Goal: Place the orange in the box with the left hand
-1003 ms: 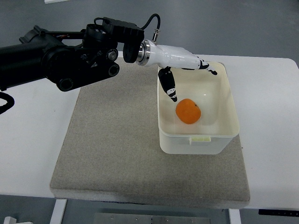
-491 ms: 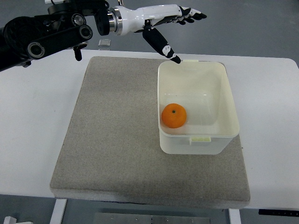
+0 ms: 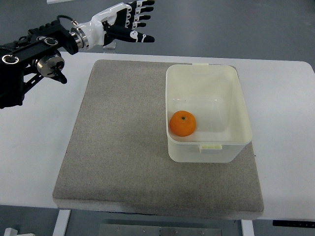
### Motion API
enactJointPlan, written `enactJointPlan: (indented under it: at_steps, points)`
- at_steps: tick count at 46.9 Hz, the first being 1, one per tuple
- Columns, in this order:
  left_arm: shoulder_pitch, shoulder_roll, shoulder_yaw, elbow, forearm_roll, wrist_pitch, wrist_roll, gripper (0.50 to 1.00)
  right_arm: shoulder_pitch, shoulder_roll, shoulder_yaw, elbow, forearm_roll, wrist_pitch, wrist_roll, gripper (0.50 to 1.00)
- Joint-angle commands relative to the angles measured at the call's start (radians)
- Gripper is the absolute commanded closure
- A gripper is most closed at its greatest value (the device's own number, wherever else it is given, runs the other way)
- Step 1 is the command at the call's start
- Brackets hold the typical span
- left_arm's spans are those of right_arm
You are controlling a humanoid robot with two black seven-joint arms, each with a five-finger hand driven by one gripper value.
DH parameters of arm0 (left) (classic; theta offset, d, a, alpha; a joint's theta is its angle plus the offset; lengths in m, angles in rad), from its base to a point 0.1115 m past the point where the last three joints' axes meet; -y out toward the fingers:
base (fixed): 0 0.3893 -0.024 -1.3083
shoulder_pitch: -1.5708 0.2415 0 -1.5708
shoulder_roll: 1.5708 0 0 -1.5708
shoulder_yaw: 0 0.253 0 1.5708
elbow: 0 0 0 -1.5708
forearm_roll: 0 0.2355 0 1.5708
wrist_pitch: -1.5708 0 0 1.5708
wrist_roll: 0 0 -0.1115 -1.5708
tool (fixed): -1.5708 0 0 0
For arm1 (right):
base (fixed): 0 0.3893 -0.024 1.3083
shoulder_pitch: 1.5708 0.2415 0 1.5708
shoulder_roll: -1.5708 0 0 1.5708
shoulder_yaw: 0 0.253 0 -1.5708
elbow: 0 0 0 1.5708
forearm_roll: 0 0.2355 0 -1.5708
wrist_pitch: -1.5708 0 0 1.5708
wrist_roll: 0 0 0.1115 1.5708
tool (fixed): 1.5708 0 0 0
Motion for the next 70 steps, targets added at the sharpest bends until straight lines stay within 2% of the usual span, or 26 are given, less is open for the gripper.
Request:
enactJointPlan:
  at_steps: [1,19,32,41,58,70]
  points:
    - [0.047,0.0,-0.061,0.046,-0.049,-0.047,0.0,0.508,0.0,0.0,0.0,0.0,0.0,0.0,0.0,0.556]
    - [0.209,0.0,-0.161,0.163,-0.274,-0.196,0.011,0.508,0.0,0.0,0.0,0.0,0.0,0.0,0.0,0.556]
    - [0.268,0.0,-0.172,0.169,-0.417,-0.191,0.06,0.508,0.0,0.0,0.0,0.0,0.0,0.0,0.0,0.556]
    - [0.291,0.0,-0.213,0.169,-0.518,-0.185,0.141,0.508,0.0,0.0,0.002,0.0,0.0,0.005,0.0,0.556]
    - [0.308,0.013,-0.27,0.17,-0.523,-0.185,0.196,0.508,0.0,0.0,0.005,0.0,0.0,-0.005,0.004,0.556]
    - [0.306,0.036,-0.27,0.167,-0.52,-0.193,0.199,0.508,-0.003,0.0,0.0,0.002,0.002,-0.006,0.009,0.556]
